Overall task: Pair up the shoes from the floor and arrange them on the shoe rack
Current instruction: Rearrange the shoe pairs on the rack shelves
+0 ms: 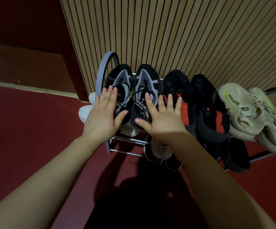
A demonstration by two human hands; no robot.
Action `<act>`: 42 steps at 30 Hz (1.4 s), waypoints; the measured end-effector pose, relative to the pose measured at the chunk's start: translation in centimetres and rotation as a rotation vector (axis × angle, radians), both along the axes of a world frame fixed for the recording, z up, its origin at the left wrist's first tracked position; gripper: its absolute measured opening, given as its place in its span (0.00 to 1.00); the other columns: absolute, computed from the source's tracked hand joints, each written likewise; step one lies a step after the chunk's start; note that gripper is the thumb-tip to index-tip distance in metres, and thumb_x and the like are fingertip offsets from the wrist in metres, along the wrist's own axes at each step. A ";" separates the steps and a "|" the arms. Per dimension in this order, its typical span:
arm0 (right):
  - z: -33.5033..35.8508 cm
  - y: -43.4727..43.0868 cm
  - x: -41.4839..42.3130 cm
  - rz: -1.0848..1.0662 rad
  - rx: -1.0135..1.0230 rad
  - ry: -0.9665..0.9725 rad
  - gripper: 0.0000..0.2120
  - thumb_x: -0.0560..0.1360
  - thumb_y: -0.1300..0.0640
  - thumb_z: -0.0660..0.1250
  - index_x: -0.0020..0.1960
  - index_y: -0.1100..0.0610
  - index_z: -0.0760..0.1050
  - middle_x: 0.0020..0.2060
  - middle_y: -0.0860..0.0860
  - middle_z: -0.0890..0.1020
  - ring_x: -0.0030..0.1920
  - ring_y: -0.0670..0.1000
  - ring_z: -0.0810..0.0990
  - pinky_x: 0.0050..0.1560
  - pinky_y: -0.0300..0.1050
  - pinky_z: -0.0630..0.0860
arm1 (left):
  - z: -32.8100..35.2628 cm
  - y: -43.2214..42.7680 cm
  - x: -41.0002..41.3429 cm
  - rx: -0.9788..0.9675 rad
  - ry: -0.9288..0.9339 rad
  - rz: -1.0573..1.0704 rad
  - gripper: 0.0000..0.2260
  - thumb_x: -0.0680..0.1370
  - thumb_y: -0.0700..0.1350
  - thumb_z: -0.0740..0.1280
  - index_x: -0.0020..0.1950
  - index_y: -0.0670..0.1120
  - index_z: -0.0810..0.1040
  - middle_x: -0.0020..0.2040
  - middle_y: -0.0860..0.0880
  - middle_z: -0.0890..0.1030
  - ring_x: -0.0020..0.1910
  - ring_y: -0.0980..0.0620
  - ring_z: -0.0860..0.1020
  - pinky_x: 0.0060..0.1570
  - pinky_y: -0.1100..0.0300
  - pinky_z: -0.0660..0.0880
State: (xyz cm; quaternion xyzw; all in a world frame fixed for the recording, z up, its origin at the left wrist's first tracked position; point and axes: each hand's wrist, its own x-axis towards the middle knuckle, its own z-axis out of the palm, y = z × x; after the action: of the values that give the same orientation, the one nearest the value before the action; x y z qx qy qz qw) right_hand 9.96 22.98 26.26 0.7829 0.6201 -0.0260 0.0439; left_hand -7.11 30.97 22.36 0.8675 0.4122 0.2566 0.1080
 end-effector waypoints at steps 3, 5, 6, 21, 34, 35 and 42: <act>0.1 0.7 0.4 -0.019 -0.014 0.026 0.37 0.74 0.30 0.42 0.76 0.45 0.34 0.77 0.58 0.47 0.76 0.62 0.38 0.72 0.62 0.32 | -0.6 0.6 0.3 0.069 0.061 0.023 0.34 0.77 0.61 0.49 0.76 0.40 0.54 0.76 0.41 0.58 0.76 0.46 0.52 0.73 0.53 0.46; -0.3 0.9 0.5 -0.038 -0.018 0.050 0.37 0.74 0.30 0.42 0.76 0.45 0.36 0.77 0.57 0.47 0.76 0.60 0.39 0.74 0.58 0.39 | -0.6 0.7 0.6 0.083 0.075 0.047 0.34 0.77 0.60 0.49 0.76 0.39 0.55 0.75 0.40 0.59 0.75 0.45 0.53 0.73 0.52 0.47; -0.5 1.0 0.4 -0.046 -0.015 0.059 0.37 0.74 0.30 0.43 0.76 0.45 0.36 0.77 0.56 0.46 0.76 0.59 0.39 0.74 0.57 0.43 | -0.5 0.8 0.7 0.088 0.084 0.065 0.34 0.77 0.60 0.49 0.76 0.39 0.55 0.75 0.40 0.59 0.75 0.44 0.53 0.72 0.50 0.48; -0.3 -1.3 -0.5 0.004 0.132 0.001 0.37 0.75 0.31 0.42 0.76 0.48 0.34 0.77 0.59 0.43 0.75 0.60 0.35 0.68 0.64 0.28 | 0.3 -0.8 0.5 0.037 0.213 0.138 0.32 0.80 0.58 0.50 0.77 0.41 0.47 0.77 0.42 0.53 0.77 0.46 0.48 0.72 0.50 0.40; -8.7 -11.5 0.0 0.388 -0.012 -0.019 0.37 0.77 0.33 0.47 0.73 0.46 0.28 0.75 0.54 0.34 0.72 0.59 0.26 0.65 0.64 0.24 | -0.4 -9.4 -3.6 -0.159 0.292 0.279 0.34 0.79 0.57 0.54 0.76 0.48 0.37 0.77 0.42 0.38 0.75 0.43 0.37 0.72 0.52 0.36; -8.7 -11.5 0.2 0.359 0.002 -0.030 0.37 0.76 0.33 0.47 0.74 0.46 0.30 0.76 0.55 0.34 0.73 0.60 0.28 0.66 0.65 0.26 | -0.9 -9.7 -3.6 -0.176 0.306 0.266 0.34 0.79 0.58 0.53 0.76 0.49 0.37 0.77 0.42 0.38 0.75 0.43 0.36 0.72 0.51 0.36; -11.2 -9.3 1.5 0.270 0.023 -0.119 0.38 0.77 0.35 0.52 0.75 0.46 0.33 0.76 0.56 0.37 0.75 0.60 0.33 0.69 0.62 0.28 | -8.9 -8.4 -2.0 -0.190 0.114 0.082 0.39 0.72 0.66 0.46 0.77 0.45 0.47 0.77 0.40 0.48 0.76 0.42 0.43 0.72 0.48 0.41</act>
State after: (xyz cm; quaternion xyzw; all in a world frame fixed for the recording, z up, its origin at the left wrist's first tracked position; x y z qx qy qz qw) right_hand 11.50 13.72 15.03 0.6931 0.7162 0.0340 0.0746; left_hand -9.12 22.55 13.47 0.8490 0.4752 0.1706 0.1558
